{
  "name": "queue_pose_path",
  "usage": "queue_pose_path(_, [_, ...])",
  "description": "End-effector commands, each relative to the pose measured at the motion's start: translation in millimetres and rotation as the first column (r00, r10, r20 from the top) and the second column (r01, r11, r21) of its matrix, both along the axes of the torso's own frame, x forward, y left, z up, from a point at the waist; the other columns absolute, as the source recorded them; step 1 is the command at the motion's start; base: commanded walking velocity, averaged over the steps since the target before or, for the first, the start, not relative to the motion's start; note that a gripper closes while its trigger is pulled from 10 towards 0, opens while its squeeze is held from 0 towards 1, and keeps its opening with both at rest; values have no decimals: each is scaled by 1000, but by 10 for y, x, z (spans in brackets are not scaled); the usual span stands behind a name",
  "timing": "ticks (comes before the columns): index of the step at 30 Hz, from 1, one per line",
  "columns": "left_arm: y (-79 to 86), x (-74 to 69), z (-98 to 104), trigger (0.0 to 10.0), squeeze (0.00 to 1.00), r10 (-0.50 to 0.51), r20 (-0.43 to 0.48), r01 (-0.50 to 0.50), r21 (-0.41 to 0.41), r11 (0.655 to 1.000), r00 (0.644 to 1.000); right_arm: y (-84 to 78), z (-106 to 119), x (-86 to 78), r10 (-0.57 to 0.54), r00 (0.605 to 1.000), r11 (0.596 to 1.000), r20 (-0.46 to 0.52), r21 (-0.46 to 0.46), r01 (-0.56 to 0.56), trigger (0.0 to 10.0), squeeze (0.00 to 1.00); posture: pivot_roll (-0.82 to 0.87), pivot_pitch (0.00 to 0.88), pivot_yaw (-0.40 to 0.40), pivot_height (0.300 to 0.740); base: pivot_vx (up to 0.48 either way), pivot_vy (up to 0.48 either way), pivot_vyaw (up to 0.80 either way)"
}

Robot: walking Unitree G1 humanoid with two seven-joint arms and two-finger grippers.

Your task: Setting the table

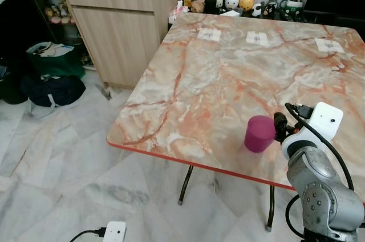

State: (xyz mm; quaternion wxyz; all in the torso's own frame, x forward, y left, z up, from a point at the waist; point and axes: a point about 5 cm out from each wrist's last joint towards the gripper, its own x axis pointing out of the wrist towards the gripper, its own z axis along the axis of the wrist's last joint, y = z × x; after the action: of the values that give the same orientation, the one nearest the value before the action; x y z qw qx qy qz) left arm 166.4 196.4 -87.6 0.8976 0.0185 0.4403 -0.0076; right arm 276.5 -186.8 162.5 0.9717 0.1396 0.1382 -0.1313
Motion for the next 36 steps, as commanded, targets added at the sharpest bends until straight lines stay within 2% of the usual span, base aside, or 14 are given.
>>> queue_pose_path(1, [14, -63, -27, 10000, 0, -11, -27, 11, 6, 1000, 1000, -2, 24, 11, 11, 1000, 1000, -3, 9, -11, 10000, 0, 0, 88, -2, 740, 0, 0, 0])
queue_pose_path(13, [10, -63, -29, 10000, 0, -8, -29, 8, 4, 1000, 1000, -27, -34, 17, 19, 999, 1000, -46, 10, -18, 10000, 0, 4, 92, -3, 740, 0, 0, 0])
queue_pose_path(22, [7, -64, -29, 10000, 0, -6, -28, 6, 3, 1000, 1000, 13, -94, 29, 44, 997, 998, -63, 38, -41, 10000, 0, 6, 91, -5, 740, 0, 0, 0])
queue_pose_path(23, [7, -63, -29, 10000, 0, -6, -28, 6, 3, 1000, 1000, 17, -104, 32, 45, 997, 998, -63, 44, -43, 3373, 0, 6, 90, -5, 740, 0, 0, 0])
queue_pose_path(25, [7, -63, -29, 10000, 0, -6, -28, 6, 3, 1000, 1000, 18, -107, 33, 46, 997, 998, -63, 45, -43, 3373, 0, 6, 90, -5, 740, 0, 0, 0])
queue_pose_path(26, [6, -64, -29, 10000, 0, -6, -28, 6, 3, 1000, 1000, 24, -116, 37, 51, 997, 998, -64, 51, -48, 1569, 0, 7, 90, -5, 740, 0, 0, 0])
queue_pose_path(27, [6, -64, -30, 10000, 0, -6, -28, 6, 3, 1000, 1000, 28, -119, 39, 56, 996, 997, -63, 55, -52, 3020, 0, 7, 90, -6, 740, 0, 0, 0])
queue_pose_path(28, [6, -64, -30, 10000, 0, -6, -28, 6, 2, 1000, 1000, 31, -122, 40, 59, 996, 997, -63, 58, -55, 3020, 0, 7, 90, -6, 740, 0, 0, 0])
queue_pose_path(29, [6, -65, -30, 10000, 0, -5, -28, 5, 2, 1000, 1000, 42, -126, 46, 67, 996, 996, -64, 59, -64, 6235, 0, 7, 90, -6, 740, 0, 0, 0])
queue_pose_path(30, [5, -64, -30, 10000, 0, -6, -29, 6, 3, 1000, 1000, 45, -131, 50, 68, 995, 996, -67, 58, -64, 10000, 0, 7, 90, -6, 740, 0, 0, 0])
queue_pose_path(33, [4, -64, -30, 10000, 0, -5, -29, 5, 3, 1000, 1000, 44, -130, 55, 67, 996, 996, -65, 59, -63, 10000, 0, 10, 91, -6, 740, 0, 0, 0])
queue_pose_path(34, [4, -63, -30, 10000, 0, -5, -29, 5, 3, 1000, 1000, 41, -129, 58, 64, 996, 996, -64, 60, -60, 4000, 0, 9, 91, -7, 740, 0, 0, 0])
queue_pose_path(35, [4, -63, -30, 10000, 0, -5, -29, 5, 3, 1000, 1000, 41, -129, 58, 64, 996, 996, -64, 60, -60, 4000, 0, 9, 91, -7, 740, 0, 0, 0])
queue_pose_path(36, [4, -63, -30, 10000, 0, -6, -29, 6, 3, 1000, 1000, 40, -128, 60, 63, 996, 996, -63, 61, -59, 2314, 0, 9, 91, -7, 740, 0, 0, 0])
